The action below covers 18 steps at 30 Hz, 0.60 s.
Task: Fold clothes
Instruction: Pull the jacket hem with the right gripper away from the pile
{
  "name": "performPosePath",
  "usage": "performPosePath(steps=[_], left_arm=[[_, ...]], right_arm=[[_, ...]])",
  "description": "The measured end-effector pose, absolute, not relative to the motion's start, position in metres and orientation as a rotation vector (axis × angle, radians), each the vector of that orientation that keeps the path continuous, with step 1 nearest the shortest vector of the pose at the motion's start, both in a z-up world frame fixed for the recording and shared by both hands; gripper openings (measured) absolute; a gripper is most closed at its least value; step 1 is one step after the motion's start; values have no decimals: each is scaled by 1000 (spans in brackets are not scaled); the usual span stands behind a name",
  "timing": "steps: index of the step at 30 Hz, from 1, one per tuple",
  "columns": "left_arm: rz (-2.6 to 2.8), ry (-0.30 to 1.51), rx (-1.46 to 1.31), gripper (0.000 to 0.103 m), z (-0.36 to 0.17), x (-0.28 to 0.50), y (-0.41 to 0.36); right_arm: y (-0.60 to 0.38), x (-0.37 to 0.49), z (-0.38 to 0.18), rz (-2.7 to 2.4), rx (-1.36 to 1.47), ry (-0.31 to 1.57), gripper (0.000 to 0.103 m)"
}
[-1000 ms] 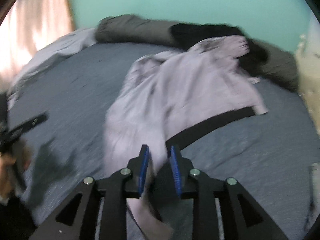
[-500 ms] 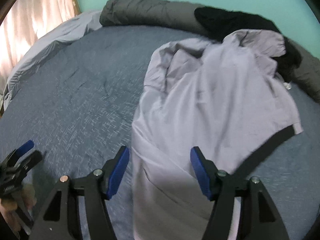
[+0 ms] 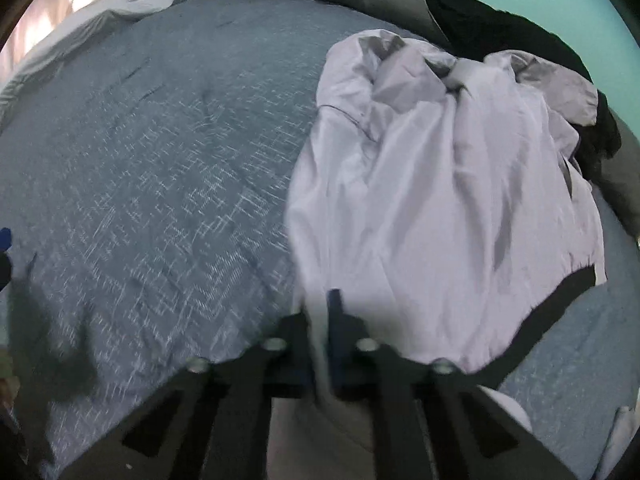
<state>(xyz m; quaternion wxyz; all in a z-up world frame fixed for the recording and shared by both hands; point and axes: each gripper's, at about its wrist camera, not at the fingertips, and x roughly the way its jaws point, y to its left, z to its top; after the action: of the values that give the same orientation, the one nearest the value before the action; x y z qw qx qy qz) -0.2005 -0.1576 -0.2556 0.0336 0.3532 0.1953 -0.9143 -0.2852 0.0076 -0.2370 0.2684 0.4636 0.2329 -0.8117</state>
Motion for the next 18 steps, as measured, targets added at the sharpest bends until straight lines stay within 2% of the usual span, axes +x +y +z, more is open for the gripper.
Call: performPosePath(steps=[5,9,18], left_arm=[[-2833,586,1051,103,-246,-192,-153],[-2850,576,1043,103,-238,-179,-141],[-2924,569,1027,103,-199,-155,-107]], right_arm=[[53,-275,-177,-2237,1156,475,2],[102,-262,-119,-2259,1111,258,2],[210,-208,-36,-2244,946,83,2]])
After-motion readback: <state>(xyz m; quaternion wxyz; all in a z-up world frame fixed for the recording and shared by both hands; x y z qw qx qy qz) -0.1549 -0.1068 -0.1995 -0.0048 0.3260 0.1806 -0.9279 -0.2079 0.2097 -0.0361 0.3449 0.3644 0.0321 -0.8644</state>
